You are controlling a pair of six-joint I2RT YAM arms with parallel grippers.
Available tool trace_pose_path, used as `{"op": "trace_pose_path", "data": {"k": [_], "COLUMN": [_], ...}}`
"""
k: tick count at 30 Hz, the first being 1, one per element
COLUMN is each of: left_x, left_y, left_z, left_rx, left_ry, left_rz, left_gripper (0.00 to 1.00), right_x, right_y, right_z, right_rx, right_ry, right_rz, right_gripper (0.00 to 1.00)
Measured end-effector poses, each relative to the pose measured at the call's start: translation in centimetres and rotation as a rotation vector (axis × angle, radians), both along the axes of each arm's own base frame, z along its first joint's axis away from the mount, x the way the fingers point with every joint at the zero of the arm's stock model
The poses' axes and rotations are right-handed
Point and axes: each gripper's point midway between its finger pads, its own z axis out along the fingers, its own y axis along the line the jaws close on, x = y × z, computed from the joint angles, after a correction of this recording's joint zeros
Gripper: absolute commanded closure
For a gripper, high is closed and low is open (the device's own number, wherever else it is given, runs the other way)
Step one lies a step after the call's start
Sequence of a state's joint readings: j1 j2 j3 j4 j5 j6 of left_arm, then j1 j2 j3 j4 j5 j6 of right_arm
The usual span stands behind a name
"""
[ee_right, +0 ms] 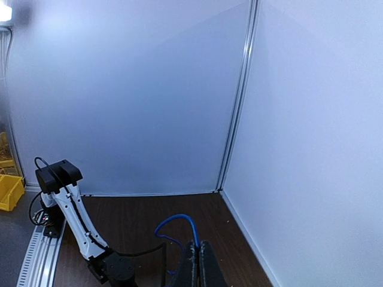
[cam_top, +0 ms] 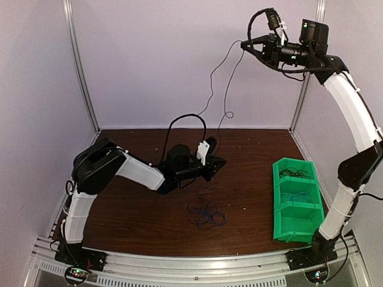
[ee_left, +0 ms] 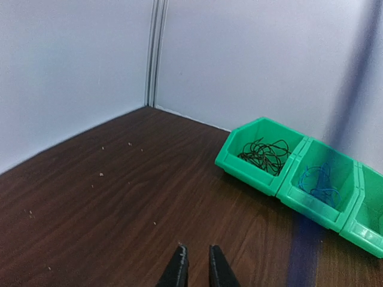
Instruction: Untangle the cables
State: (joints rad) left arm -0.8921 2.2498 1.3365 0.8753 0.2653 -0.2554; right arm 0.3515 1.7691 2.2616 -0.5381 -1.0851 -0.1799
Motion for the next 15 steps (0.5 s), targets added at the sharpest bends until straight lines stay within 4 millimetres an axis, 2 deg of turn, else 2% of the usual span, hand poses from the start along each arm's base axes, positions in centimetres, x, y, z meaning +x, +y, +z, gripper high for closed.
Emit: {"op": "trace_pose_path", "data": {"k": [4,8,10,15], "left_x": [-1.0,-1.6,-1.8,-2.1], "left_y": [0.9,1.7,2.1,3.2], "left_z": [-3.4,-5.6,-6.7,-9.0], "left_rx": [0.044,0.078,0.101,0.155], "left_ry": [0.091,0.150,0.174,0.221], "left_rz": [-0.010,-0.005,0.005,0.036], "left_gripper": [0.88,0.88,0.89,0.95], "right_x": [1.0,0.9,0.4,-1.3], "right_y": [-5.2,-9.8,-11.4,-13.9], "right_z": [5.7,10.2,11.5,13.7], "right_rx": [0.107,0.223,0.257,0.284], "right_ry": [-0.104,-0.158,-0.175,-0.229], "right_rz": [-0.074,-0.086,-0.078,-0.078], "right_gripper": [1.00,1.00,1.00,1.00]}}
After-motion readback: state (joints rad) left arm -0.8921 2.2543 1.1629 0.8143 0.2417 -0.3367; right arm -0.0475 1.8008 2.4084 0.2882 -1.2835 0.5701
